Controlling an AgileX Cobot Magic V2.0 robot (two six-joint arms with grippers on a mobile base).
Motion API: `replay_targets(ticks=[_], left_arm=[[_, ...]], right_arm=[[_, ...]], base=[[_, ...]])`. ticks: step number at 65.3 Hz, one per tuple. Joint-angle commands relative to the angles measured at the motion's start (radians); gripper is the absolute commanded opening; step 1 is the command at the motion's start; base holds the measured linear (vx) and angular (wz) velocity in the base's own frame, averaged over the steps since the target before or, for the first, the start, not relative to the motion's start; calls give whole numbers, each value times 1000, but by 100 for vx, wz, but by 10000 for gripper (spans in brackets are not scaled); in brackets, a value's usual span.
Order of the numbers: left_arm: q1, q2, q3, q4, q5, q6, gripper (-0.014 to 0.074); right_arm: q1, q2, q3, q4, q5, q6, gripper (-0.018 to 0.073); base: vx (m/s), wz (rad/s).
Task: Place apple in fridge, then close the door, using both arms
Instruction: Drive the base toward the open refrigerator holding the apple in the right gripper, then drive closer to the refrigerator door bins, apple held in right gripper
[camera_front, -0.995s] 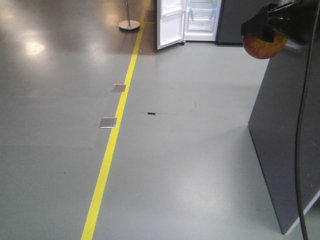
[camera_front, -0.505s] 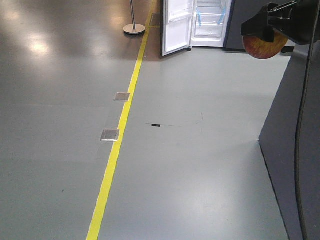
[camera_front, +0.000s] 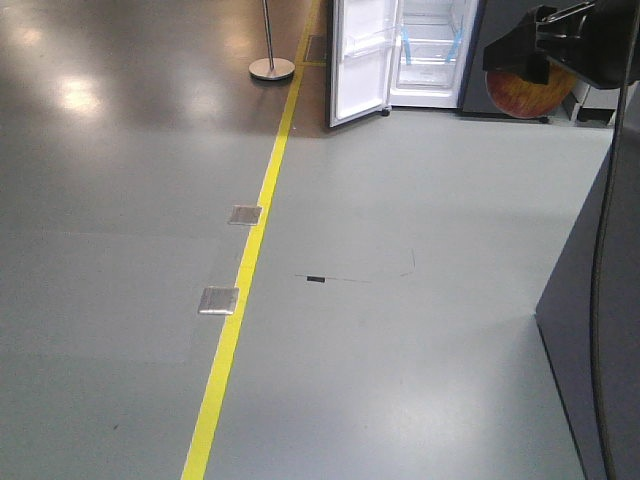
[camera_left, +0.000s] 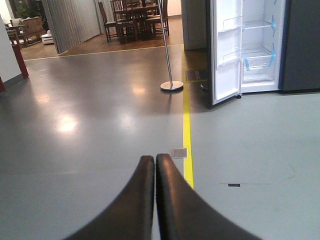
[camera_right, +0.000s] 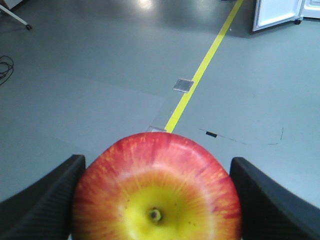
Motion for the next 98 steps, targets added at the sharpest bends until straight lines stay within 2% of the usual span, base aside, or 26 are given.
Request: replay_targets(ticks=[1, 98], left_arm=[[-3, -17, 15, -1, -67, -2, -8], [-3, -17, 15, -1, -67, -2, -8]], right_arm=[[1, -37, -32, 33, -63, -7, 172], [1, -37, -32, 34, -60, -7, 175]], base=[[30, 2], [30, -3]])
